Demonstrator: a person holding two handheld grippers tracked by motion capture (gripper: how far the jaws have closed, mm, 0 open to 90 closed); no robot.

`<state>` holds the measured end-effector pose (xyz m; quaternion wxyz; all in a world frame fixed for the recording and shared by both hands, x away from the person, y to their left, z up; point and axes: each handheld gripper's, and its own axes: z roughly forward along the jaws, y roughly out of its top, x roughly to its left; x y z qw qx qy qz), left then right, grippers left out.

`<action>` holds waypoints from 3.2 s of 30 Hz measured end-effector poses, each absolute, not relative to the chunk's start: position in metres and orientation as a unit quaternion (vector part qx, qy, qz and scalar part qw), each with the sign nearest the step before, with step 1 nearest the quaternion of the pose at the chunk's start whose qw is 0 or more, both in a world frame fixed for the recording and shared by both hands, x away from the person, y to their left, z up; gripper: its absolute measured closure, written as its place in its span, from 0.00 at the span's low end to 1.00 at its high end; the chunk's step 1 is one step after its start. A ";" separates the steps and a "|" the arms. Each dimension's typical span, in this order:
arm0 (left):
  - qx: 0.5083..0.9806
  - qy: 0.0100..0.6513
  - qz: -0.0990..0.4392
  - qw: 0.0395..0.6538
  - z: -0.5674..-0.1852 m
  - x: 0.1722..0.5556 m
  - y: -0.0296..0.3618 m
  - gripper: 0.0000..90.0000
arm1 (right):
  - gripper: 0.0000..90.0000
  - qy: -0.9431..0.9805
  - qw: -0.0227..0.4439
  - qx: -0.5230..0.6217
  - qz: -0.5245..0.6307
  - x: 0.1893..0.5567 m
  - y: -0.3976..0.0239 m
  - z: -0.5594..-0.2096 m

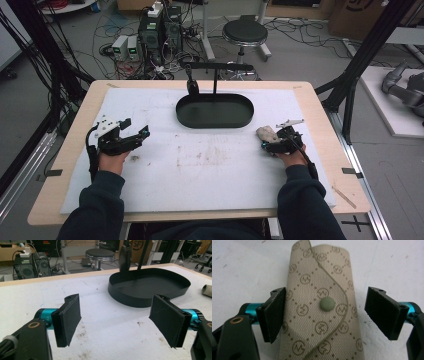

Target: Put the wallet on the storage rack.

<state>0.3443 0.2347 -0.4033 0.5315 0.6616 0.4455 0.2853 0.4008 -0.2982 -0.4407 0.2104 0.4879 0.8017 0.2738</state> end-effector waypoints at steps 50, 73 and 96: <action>0.668 0.427 0.288 0.537 -0.403 0.343 0.235 0.27 | 0.41 0.834 0.225 0.354 0.359 0.503 -0.168 -0.404; 0.668 0.430 0.288 0.535 -0.406 0.342 0.237 0.27 | 0.34 0.823 0.225 0.382 0.355 0.505 -0.182 -0.396; 0.657 0.427 0.285 0.552 -0.403 0.344 0.238 0.27 | 0.24 0.783 0.264 0.387 0.409 0.377 -0.313 -0.384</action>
